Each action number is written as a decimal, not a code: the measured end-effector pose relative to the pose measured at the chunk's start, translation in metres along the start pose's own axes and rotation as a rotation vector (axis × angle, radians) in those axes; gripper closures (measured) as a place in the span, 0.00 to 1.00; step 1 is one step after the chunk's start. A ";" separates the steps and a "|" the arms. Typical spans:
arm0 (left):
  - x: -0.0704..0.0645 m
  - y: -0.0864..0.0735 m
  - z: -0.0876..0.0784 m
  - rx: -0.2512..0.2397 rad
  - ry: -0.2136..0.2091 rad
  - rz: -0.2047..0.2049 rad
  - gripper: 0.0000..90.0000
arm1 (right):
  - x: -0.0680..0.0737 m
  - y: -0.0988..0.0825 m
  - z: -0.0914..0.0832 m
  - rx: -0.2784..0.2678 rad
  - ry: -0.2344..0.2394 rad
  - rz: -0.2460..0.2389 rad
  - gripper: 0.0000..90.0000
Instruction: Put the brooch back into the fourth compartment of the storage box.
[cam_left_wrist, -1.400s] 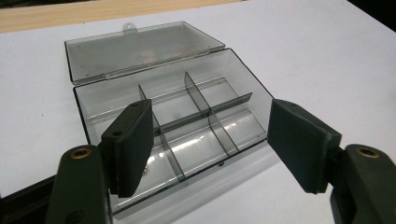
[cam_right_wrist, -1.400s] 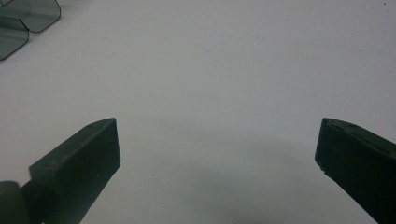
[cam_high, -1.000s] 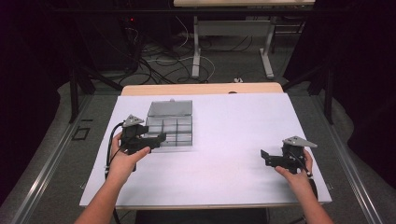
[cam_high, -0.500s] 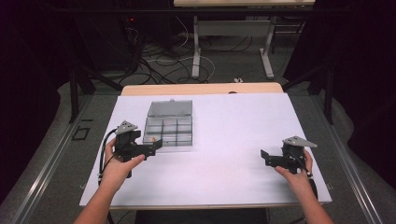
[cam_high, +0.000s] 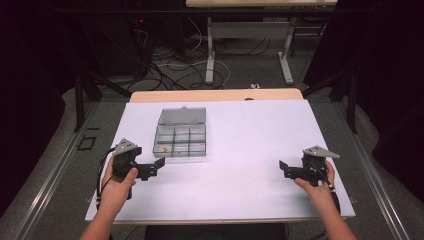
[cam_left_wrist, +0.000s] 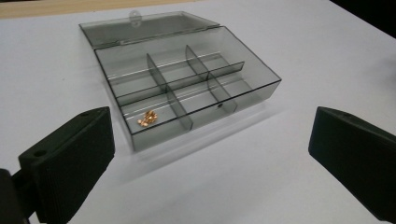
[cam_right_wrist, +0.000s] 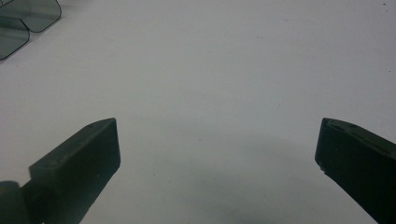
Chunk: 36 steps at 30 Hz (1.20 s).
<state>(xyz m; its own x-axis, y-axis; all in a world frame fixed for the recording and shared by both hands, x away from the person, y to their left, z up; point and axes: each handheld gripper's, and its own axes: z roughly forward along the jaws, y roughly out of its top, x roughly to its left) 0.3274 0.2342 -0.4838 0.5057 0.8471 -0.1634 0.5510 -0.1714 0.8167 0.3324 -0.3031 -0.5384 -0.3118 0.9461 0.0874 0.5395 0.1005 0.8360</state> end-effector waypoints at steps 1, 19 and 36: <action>0.002 -0.002 -0.001 -0.004 0.002 -0.006 0.00 | 0.000 0.000 0.000 0.001 0.003 -0.002 0.00; 0.050 -0.036 -0.016 -0.006 0.144 -0.111 0.00 | 0.000 0.000 0.000 0.002 0.005 -0.009 0.00; 0.067 -0.059 -0.010 0.016 0.214 -0.139 0.01 | 0.000 0.000 0.000 0.005 0.007 -0.013 0.00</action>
<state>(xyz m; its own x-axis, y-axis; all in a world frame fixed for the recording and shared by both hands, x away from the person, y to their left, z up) 0.3220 0.3061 -0.5370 0.2735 0.9499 -0.1515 0.6168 -0.0524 0.7854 0.3325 -0.3027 -0.5388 -0.3245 0.9424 0.0808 0.5390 0.1141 0.8346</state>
